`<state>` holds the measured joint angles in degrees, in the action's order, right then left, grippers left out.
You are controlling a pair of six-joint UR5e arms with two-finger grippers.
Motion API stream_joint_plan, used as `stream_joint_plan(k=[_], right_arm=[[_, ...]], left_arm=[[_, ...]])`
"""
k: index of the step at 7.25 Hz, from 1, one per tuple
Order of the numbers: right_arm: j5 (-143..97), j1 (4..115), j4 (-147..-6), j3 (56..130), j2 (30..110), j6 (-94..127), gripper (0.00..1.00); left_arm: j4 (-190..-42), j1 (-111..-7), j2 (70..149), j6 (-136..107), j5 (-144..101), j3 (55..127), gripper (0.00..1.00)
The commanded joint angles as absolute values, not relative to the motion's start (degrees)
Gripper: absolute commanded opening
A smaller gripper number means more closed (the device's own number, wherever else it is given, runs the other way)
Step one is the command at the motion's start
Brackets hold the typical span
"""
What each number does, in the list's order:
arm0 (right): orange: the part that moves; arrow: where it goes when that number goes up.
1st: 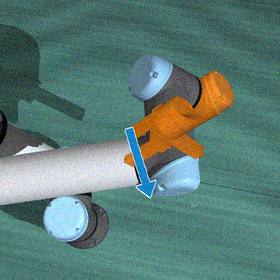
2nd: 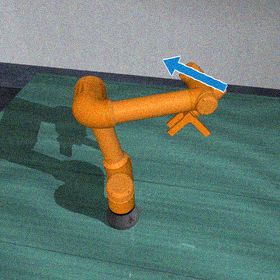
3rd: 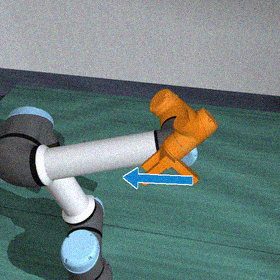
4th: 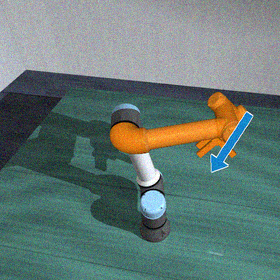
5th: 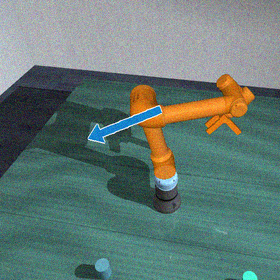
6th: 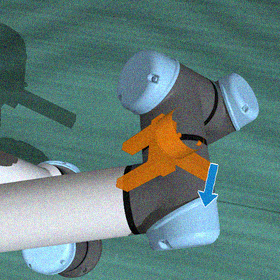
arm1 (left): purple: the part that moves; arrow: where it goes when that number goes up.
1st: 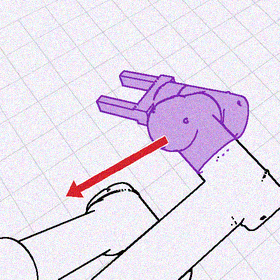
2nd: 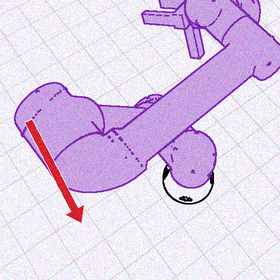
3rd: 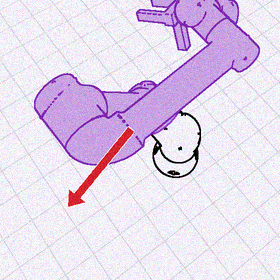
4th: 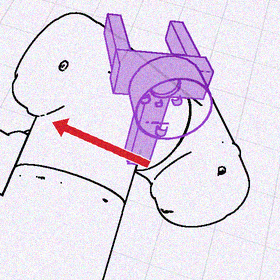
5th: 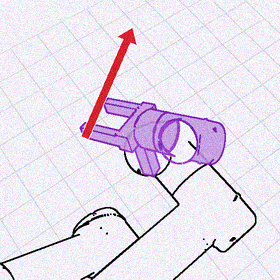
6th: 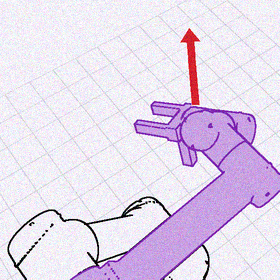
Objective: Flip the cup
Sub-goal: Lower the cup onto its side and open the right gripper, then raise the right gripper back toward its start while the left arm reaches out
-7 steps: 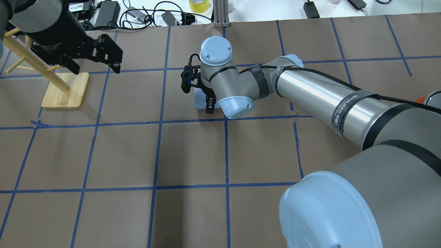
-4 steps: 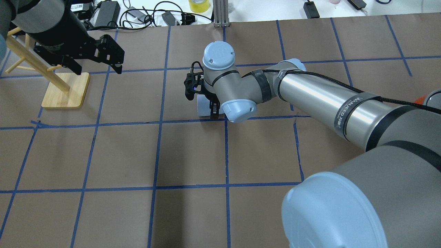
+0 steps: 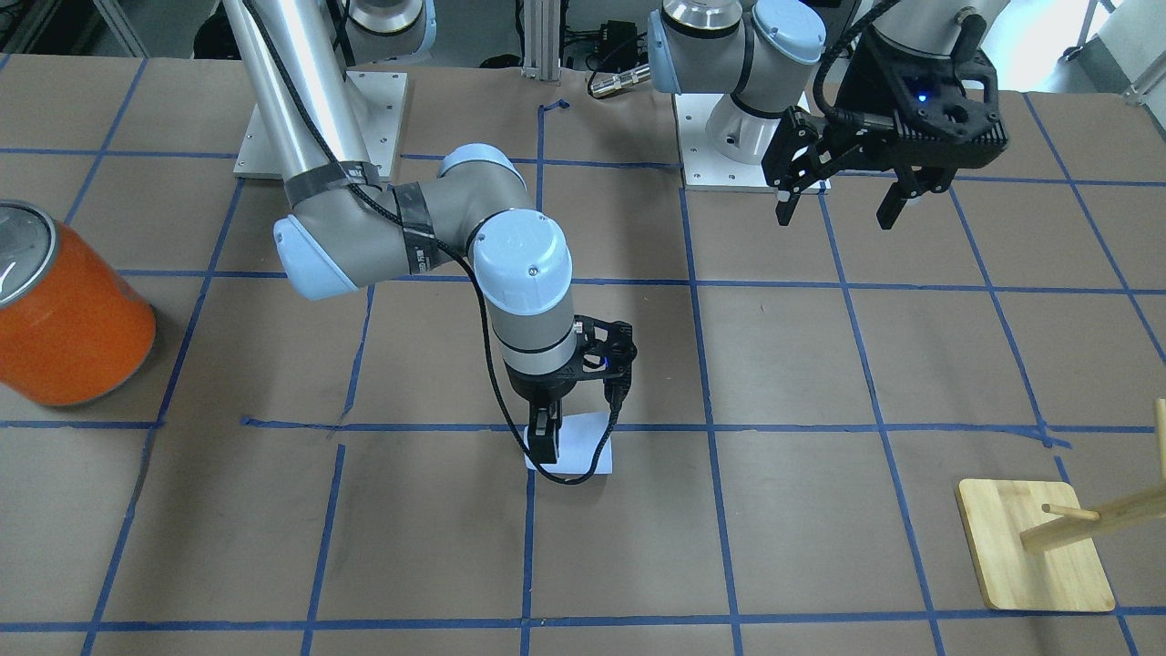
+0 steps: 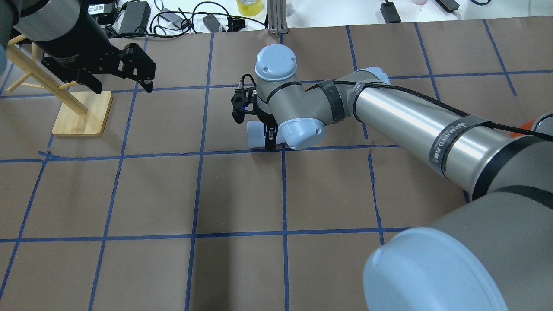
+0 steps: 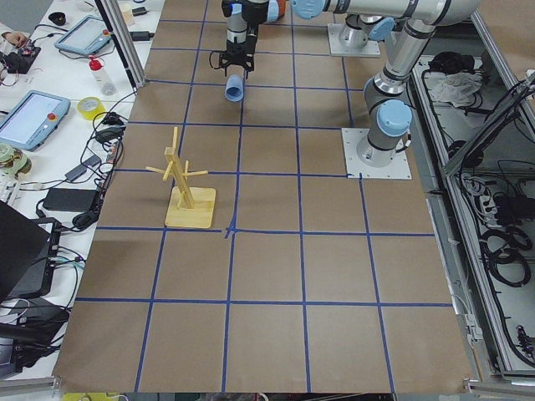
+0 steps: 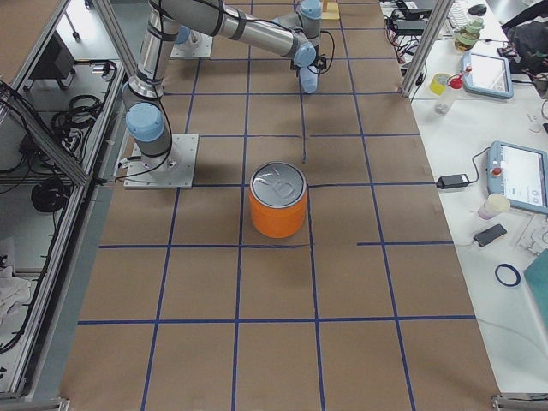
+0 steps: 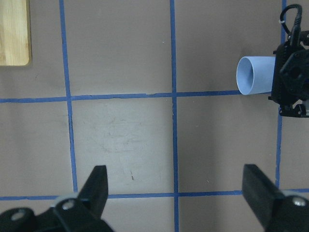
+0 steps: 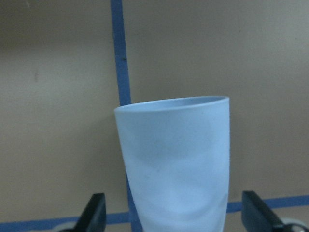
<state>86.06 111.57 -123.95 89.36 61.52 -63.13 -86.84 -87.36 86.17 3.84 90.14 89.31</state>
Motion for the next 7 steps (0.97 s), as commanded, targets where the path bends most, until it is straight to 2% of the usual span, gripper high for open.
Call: stream_joint_plan(k=[1,4,7], right_arm=[[86.75,107.17,-111.6,89.21,71.32,-61.53,1.0],[87.01,93.48,-92.86,89.47,86.44,-58.28,1.0],[87.1,88.42,-87.89,89.82,91.92,-37.11,1.0]], left_arm=[[-87.1,-87.1,86.57,4.57,87.04,89.64,1.0],[-86.31,-84.73,87.79,4.83,78.97,90.61,1.0],[-86.32,-82.53,92.43,4.92,68.61,92.45,1.0]])
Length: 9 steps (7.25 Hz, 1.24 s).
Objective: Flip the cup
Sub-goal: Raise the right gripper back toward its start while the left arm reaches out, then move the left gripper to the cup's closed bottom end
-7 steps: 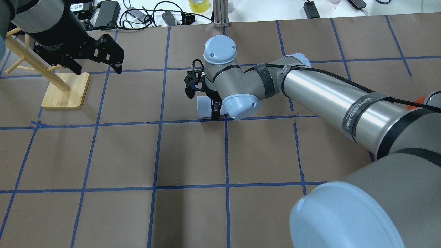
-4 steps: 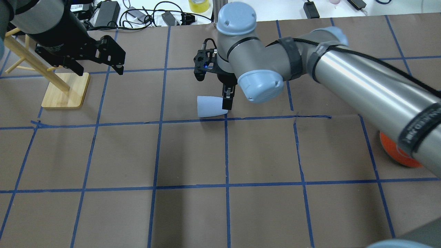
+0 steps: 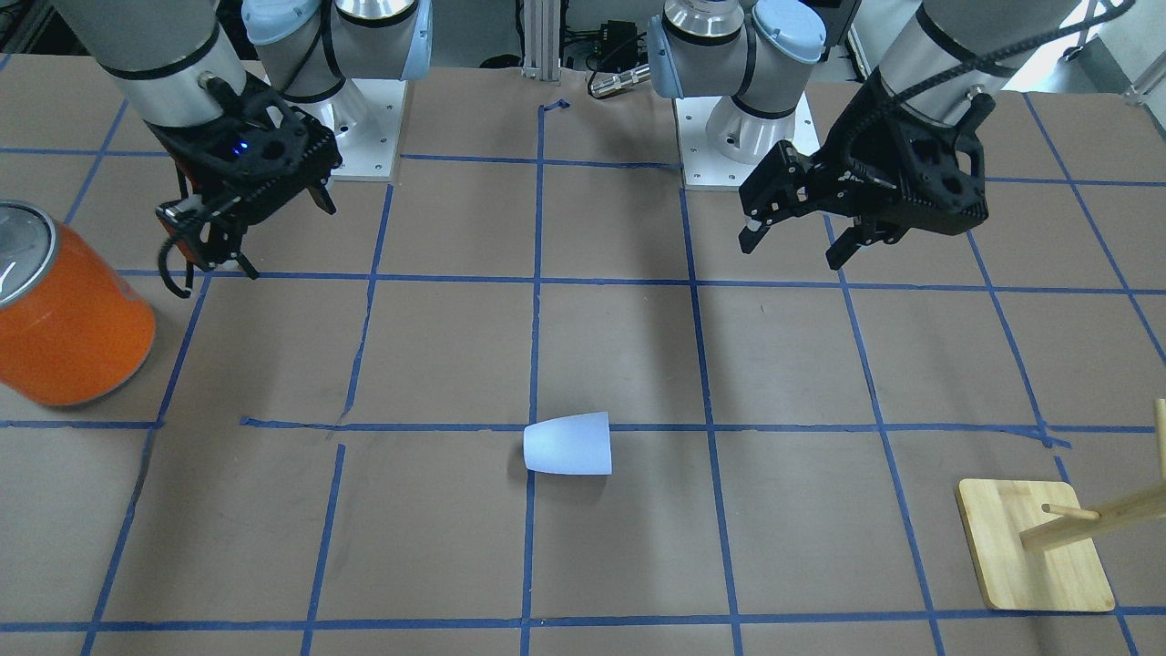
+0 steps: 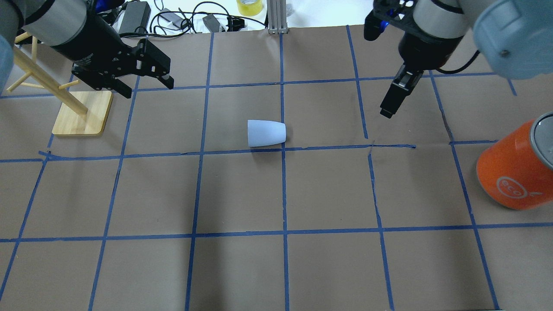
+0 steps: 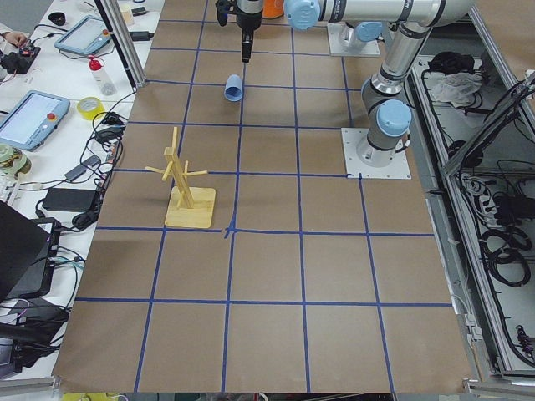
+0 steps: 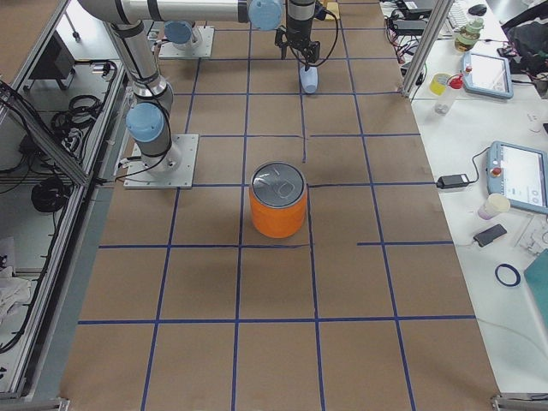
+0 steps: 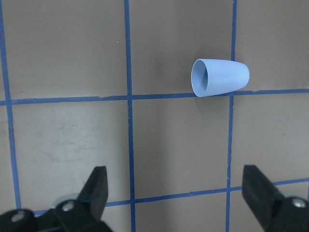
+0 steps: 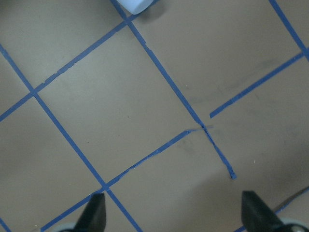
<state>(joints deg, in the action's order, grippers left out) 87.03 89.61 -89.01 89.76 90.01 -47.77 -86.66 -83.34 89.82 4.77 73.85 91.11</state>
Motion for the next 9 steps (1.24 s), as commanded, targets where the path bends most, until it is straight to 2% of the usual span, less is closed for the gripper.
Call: stream_joint_plan(k=[1,2,4,5,6,7,9], right_arm=[[87.19,88.24,-87.72,89.82,92.02,-26.56,1.0],[87.27,88.42,-88.41,89.65,92.28,-19.15,1.0],[92.43,88.33,-88.59,89.65,92.37,-1.06,1.0],[92.55,88.42,-90.33,89.65,92.37,2.43,1.0],[92.55,88.42,-92.96,89.65,92.37,2.46,1.0],[91.77,88.42,-93.77,89.74,92.29,2.46,1.0],[90.89,88.5,-95.89,89.74,92.72,1.85,1.0]], left_arm=[[-82.13,-82.53,95.51,3.44,63.07,93.42,1.0],[-75.91,-82.53,98.67,1.6,57.62,94.12,1.0],[-74.18,-82.71,103.77,1.23,47.22,94.83,1.0],[-72.61,-82.97,106.06,1.67,46.85,98.75,1.0],[-62.85,-83.06,107.39,1.58,46.85,103.05,1.0],[-59.1,-83.06,108.97,1.32,46.67,105.97,1.0],[-56.71,-83.06,112.48,1.49,38.89,106.17,1.0]])
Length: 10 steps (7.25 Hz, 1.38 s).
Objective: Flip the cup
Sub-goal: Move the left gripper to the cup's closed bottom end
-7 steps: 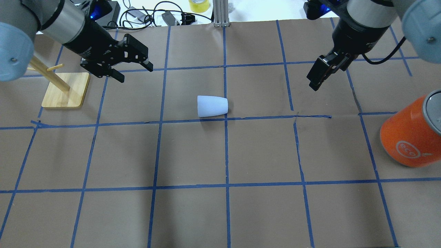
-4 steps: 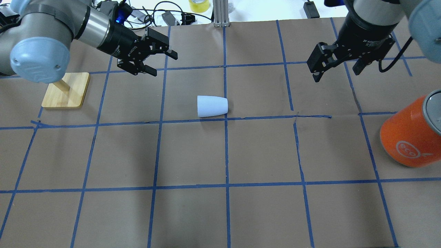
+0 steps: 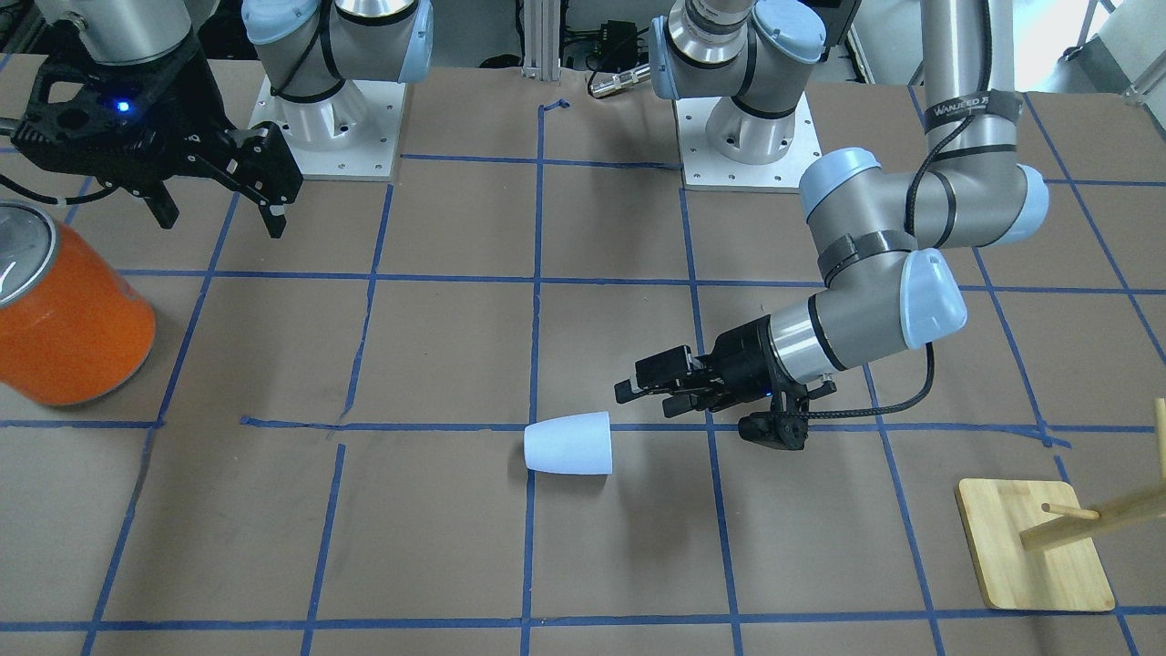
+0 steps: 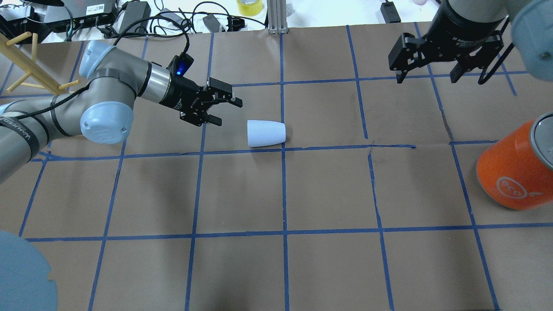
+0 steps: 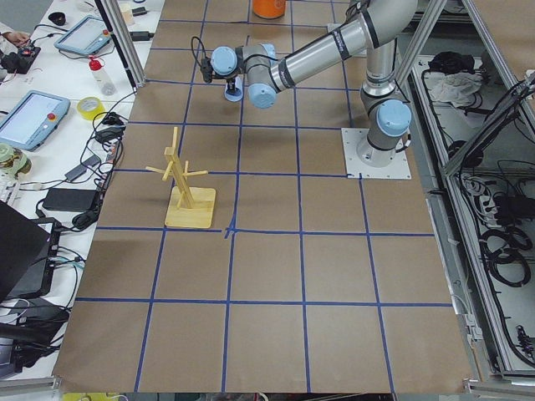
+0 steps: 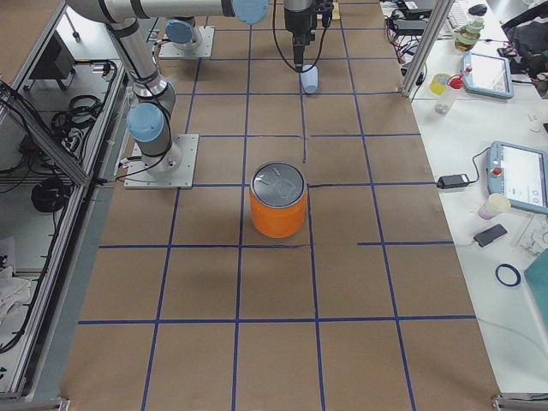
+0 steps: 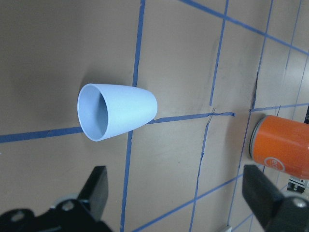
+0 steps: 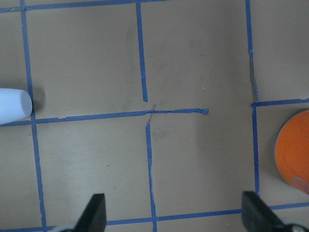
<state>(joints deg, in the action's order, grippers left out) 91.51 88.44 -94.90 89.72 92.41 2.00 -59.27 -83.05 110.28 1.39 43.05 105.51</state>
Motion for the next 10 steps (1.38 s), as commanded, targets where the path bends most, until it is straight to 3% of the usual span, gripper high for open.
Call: stream_joint_plan(k=[1,5,6,9,10], right_arm=[[90.1,88.51,-95.89,89.74,92.55,1.76,1.0],[90.0,88.51,-95.8,89.74,92.55,1.76,1.0],[90.0,88.51,-95.71,89.74,92.55,1.67,1.0],[89.91,88.51,-95.45,89.82,92.64,1.76,1.0],[90.0,88.59,-95.36,89.82,92.55,1.67,1.0]], left_arm=[[-56.25,-83.06,114.33,1.41,38.24,106.08,1.0],[-56.51,-83.23,119.69,-0.86,37.97,103.81,1.0],[-56.08,-83.93,120.84,-2.53,36.32,103.45,0.93],[-54.93,-84.72,123.22,-3.78,33.84,103.18,0.95],[-54.15,-85.51,123.31,-3.78,33.32,103.18,0.84]])
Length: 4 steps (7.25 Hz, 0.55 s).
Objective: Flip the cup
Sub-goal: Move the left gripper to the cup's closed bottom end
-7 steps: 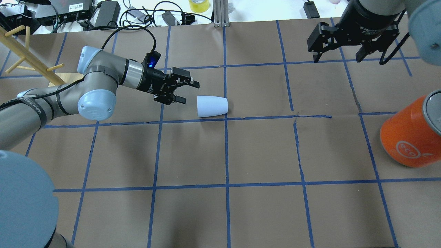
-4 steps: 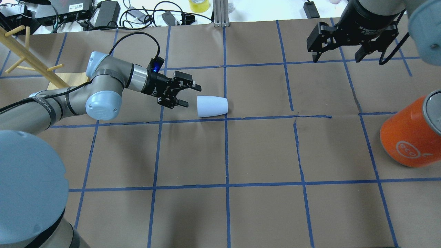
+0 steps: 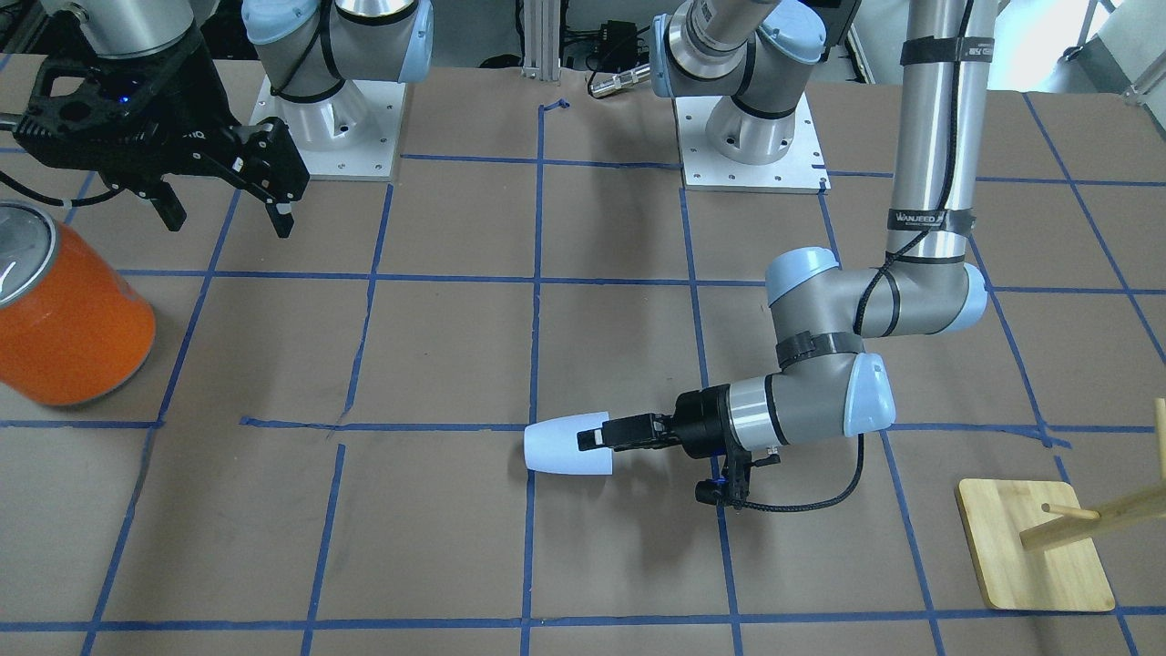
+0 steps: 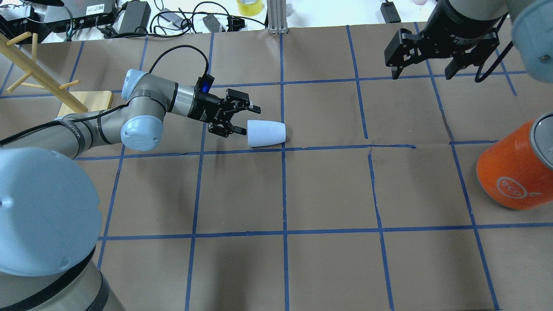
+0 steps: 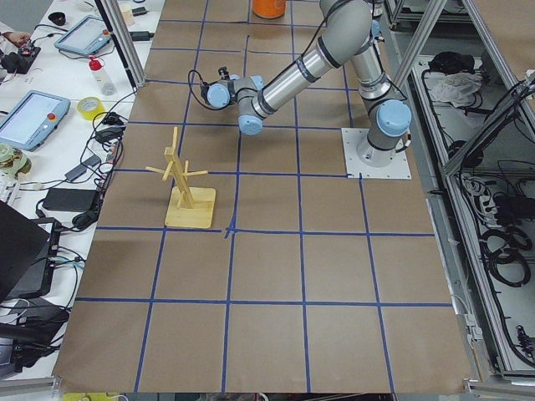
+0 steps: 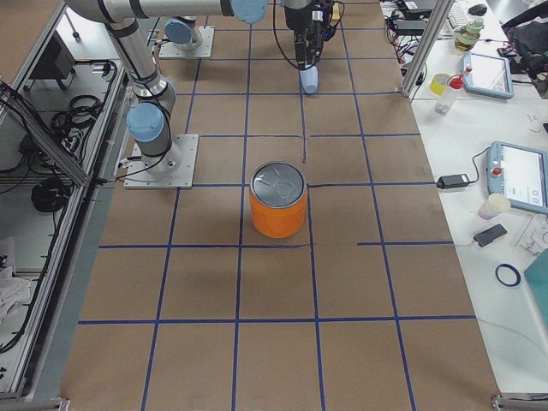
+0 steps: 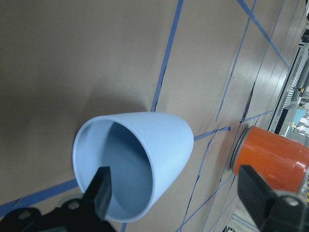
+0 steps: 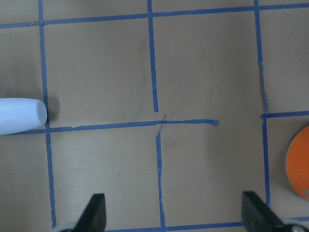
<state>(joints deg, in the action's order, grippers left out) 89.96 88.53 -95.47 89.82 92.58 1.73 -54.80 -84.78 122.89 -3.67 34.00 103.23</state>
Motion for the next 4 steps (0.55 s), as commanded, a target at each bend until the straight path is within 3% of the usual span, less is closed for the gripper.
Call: stream_joint_plan(k=[1,2,3,4], right_arm=[[90.0,88.51,-95.36,89.82,92.55,1.67,1.0],[89.91,88.51,-95.36,89.82,92.55,1.67,1.0],[90.0,88.51,-95.36,89.82,92.55,1.67,1.0],[90.0,88.51,-95.27,89.82,92.55,1.67,1.0]], left_arm=[[-53.71,-85.6,123.31,-5.0,30.09,103.18,0.71],[-52.13,-85.69,123.4,-5.27,29.62,103.27,0.56],[-51.77,-86.13,123.4,-5.88,29.53,103.27,0.56],[-51.68,-86.83,123.4,-5.98,29.62,103.27,0.4]])
